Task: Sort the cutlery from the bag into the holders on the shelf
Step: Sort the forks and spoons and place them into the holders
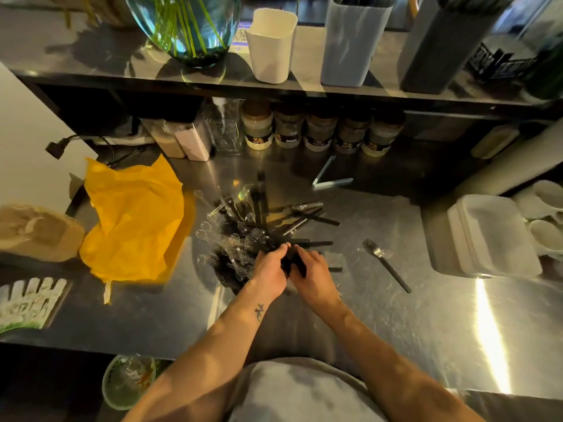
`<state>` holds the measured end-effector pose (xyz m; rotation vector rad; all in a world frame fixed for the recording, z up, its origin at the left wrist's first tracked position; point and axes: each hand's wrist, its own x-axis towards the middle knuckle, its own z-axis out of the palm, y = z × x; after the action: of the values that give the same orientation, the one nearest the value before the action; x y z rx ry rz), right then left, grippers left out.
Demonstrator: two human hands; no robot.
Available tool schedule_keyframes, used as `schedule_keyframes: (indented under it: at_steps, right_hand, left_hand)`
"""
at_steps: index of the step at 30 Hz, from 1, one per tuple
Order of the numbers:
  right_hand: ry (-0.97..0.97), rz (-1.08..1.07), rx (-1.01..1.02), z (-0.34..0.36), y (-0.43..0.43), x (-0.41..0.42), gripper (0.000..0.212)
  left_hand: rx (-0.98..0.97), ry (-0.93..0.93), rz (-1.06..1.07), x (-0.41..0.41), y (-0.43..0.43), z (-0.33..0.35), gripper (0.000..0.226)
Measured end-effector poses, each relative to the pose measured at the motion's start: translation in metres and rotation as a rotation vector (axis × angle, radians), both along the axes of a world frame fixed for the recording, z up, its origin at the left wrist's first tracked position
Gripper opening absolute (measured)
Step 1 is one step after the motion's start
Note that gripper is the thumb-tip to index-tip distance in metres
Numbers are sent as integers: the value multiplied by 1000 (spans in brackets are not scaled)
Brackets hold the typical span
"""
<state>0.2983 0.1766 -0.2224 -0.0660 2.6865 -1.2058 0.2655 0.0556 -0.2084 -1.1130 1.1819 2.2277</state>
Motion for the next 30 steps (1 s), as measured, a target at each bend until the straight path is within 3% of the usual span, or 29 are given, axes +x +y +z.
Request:
schedule_keyframes:
  at_steps: [7, 9, 12, 15, 21, 24, 27, 30]
  right_hand:
    - [10, -133, -13, 1, 10, 0, 26]
    - [-51, -213, -131, 5, 11, 4, 18]
    - [-225, -437, -471, 13, 3, 14, 12]
    - [-372, -603, -666, 11, -12, 19, 19]
    - [-515, -781, -889, 11, -33, 21, 21]
    - [-567, -746, -973, 17, -48, 23, 24]
    - [-565, -715, -956, 28, -58, 21, 29]
    - [-515, -632, -786, 37, -59, 19, 38]
  left_hand:
    - [78, 17, -10, -10, -18, 2, 16]
    - [47, 21, -3, -16, -23, 3, 20]
    - [-10, 35, 9, -22, -29, 8, 18]
    - [-24, 65, 46, -24, -29, 17, 16]
    - [-52, 71, 146, -21, -32, 12, 38]
    - [-107, 114, 119, -22, -30, 10, 33]
    - [-294, 160, 25, -21, -27, 12, 23]
    - [-325, 194, -8, -21, -23, 19, 30]
